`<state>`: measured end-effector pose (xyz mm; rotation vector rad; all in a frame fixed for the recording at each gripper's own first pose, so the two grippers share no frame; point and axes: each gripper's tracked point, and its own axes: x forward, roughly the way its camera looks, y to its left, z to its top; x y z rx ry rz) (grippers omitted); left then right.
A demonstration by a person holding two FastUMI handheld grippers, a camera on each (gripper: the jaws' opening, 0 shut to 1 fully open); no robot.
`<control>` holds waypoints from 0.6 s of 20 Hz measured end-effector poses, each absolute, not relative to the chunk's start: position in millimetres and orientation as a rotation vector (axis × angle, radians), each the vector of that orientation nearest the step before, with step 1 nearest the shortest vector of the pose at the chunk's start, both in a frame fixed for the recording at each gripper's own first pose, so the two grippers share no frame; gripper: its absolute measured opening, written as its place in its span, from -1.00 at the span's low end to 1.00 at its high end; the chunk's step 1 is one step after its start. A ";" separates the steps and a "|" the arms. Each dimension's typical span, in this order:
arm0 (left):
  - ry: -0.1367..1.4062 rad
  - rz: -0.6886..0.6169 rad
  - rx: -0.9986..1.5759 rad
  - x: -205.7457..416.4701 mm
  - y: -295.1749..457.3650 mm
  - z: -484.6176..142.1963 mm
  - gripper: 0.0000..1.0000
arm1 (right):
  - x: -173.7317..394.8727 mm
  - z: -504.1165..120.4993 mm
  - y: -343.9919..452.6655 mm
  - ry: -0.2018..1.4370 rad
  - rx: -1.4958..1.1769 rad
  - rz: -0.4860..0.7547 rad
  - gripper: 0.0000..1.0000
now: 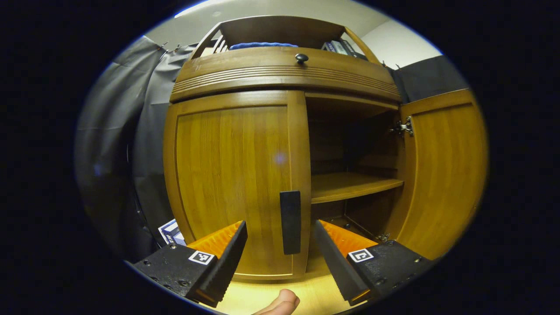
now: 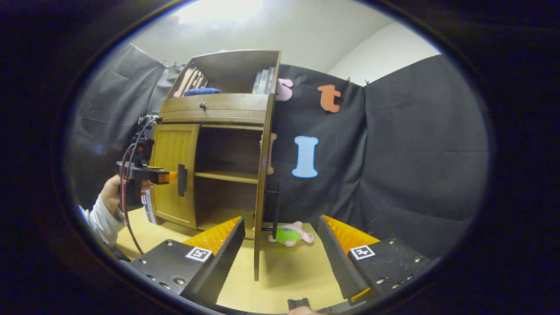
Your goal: Open the right door of the double-door shoe cabinet with the right hand, and open the left door with the left hand.
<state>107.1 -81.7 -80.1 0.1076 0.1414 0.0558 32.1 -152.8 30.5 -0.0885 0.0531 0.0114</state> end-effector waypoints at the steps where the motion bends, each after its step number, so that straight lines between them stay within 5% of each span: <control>1: 0.141 0.062 0.101 115.3 -82.0 -83.3 0.92 | 26.6 40.6 -149.0 0.015 -0.057 -0.002 1.00; 7: 0.102 0.101 0.125 164.0 -80.0 -90.9 0.80 | 15.6 54.4 -120.9 -0.049 0.050 0.042 0.97; 12: 0.110 0.017 0.125 173.5 -89.6 -101.2 -0.31 | 19.4 60.7 -103.0 -0.030 0.037 0.075 0.96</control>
